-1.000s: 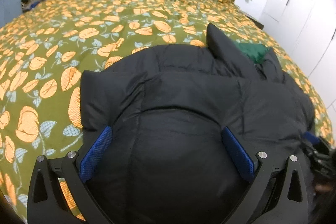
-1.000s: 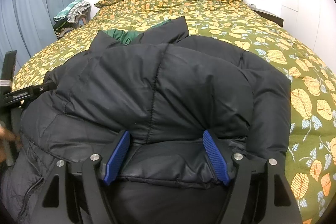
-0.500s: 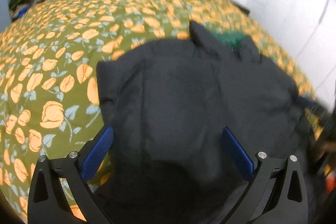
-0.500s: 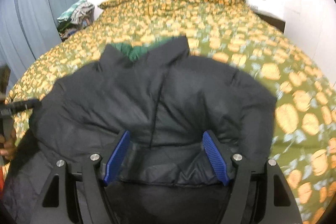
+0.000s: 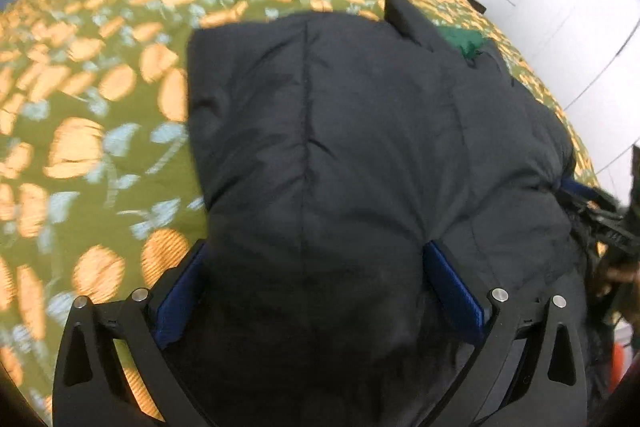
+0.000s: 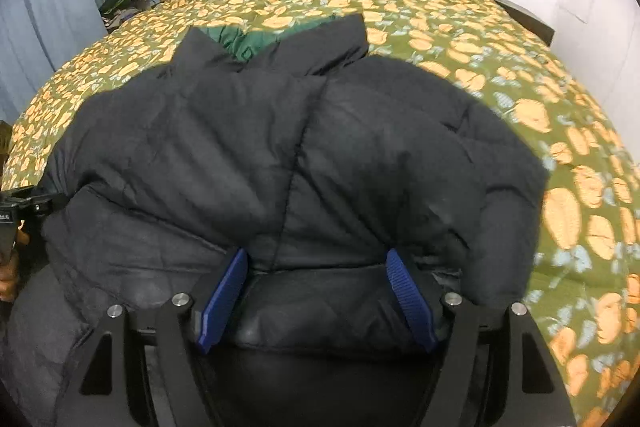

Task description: Fold large clothes

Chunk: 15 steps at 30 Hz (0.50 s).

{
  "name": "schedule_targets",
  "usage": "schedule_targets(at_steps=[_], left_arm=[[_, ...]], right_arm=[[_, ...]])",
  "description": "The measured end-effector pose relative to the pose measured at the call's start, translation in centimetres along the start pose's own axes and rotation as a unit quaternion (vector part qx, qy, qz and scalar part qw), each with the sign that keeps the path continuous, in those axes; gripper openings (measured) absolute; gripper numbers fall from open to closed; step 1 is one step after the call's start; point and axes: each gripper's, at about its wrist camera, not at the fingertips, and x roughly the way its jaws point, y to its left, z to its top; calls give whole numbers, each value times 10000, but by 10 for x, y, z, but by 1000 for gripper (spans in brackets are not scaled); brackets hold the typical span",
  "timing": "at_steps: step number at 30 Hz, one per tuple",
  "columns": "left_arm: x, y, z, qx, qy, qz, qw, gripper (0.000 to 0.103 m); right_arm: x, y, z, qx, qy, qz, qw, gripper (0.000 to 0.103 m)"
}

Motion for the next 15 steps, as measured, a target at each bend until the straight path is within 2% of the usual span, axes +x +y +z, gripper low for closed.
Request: schedule_targets(at_steps=[3, 5, 8, 12, 13, 14, 15], left_arm=[[-38, -12, -23, 366, -156, 27, 9992, 102], [-61, -19, -41, 553, -196, -50, 9983, 103], [-79, -36, -80, 790, -11, -201, 9967, 103], [-69, -55, -136, 1144, 596, 79, 9916, 102], [-70, -57, -145, 1203, 629, 138, 9906, 102], [-76, -59, -156, 1261, 620, 174, 9899, 102], [-81, -62, -162, 1295, 632, 183, 9894, 102]], right_arm=[[-39, 3, -9, -87, -171, 109, 9998, 74], [-62, 7, -23, -168, -107, 116, 9997, 74], [-84, 12, -52, -78, 341, 223, 9991, 74], [-82, 28, -112, 310, 1438, 563, 9875, 74], [-78, 29, -122, 392, 1625, 586, 9842, 74], [-80, 32, -133, 457, 1686, 577, 9829, 74], [-88, 35, -142, 429, 1564, 483, 9856, 74]])
